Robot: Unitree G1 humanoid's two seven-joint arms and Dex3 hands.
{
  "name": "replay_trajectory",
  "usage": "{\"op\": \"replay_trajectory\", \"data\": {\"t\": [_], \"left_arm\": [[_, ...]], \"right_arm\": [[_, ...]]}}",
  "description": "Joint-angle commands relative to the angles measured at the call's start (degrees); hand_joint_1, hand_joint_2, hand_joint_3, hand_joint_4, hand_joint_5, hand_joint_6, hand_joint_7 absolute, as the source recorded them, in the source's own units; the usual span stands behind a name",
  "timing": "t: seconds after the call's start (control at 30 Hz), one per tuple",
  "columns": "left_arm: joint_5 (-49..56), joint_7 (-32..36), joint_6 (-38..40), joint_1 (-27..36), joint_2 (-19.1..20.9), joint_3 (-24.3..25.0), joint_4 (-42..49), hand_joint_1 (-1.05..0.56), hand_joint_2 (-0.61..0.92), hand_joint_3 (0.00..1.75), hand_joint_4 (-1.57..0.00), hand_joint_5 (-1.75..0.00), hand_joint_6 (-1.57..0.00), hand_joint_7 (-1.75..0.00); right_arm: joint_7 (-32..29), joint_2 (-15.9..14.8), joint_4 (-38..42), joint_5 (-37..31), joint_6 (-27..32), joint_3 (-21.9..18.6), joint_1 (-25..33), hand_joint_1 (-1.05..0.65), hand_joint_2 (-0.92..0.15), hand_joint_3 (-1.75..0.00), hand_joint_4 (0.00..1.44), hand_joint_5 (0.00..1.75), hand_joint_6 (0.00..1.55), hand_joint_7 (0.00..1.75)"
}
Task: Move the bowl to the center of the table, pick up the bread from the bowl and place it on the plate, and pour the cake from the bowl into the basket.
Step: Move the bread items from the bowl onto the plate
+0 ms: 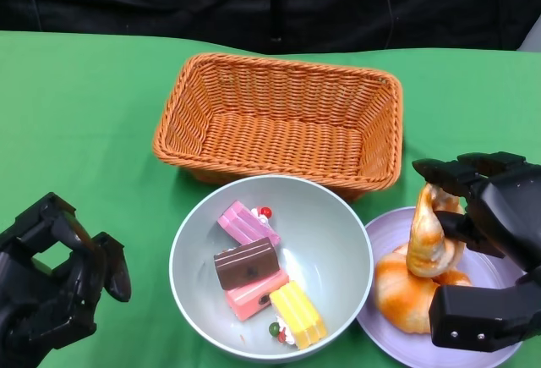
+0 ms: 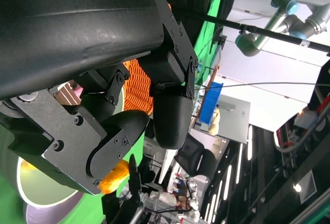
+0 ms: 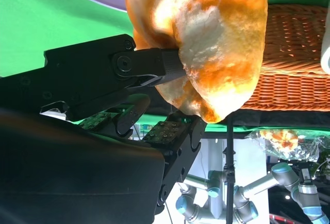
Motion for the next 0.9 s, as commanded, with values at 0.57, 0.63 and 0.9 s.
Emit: {"op": "replay_trajectory", "data": {"t": [0.57,0.63,0.9], "left_arm": [[-0.04,-0.35,-0.11,-0.13,1.09,0.71,-0.21,-0.07,0.37,1.44,-0.91,-1.75,-0.83,-1.48],[-0.34,-1.23,-0.32,-0.18,1.22,0.81,0.31,-0.07,0.37,1.47,-0.9,-1.75,-0.82,-1.49],[0.46,-0.89,-1.74,-0.24,0.58,0.32,0.59,-0.09,0.38,1.45,-0.91,-1.75,-0.83,-1.47]], "right_arm": [[2.23,-3.43,-2.74,2.58,-1.67,-0.91,2.38,-0.57,-0.92,-0.25,0.71,0.01,0.67,0.01],[1.97,-2.91,-1.77,2.8,-1.69,-0.64,2.25,-0.49,-0.92,-0.2,0.73,0.02,0.68,0.01],[-4.16,-2.36,2.57,3.84,-5.73,-1.24,0.56,-0.08,-0.92,-0.11,0.98,0.6,1.06,0.1]]}}
